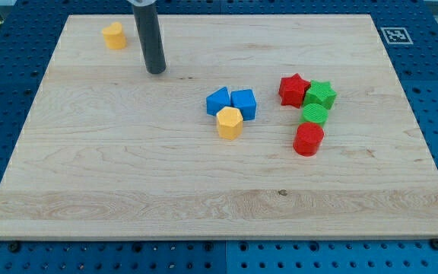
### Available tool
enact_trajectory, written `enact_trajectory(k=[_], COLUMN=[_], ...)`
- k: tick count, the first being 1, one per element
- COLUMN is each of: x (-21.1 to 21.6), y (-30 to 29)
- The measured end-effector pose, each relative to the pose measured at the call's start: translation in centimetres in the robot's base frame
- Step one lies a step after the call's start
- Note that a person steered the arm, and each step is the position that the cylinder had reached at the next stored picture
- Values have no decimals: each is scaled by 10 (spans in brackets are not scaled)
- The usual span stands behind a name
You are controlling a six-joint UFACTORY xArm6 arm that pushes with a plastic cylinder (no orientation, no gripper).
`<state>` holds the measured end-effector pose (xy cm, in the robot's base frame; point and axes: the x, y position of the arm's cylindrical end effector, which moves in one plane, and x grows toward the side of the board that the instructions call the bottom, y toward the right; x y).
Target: Move your arm towards the red circle
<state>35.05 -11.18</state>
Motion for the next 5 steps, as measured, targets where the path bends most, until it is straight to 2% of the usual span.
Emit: enact_trajectory(k=[1, 3, 4, 5], x=[58, 87, 148, 178], y=[0, 29, 31, 83])
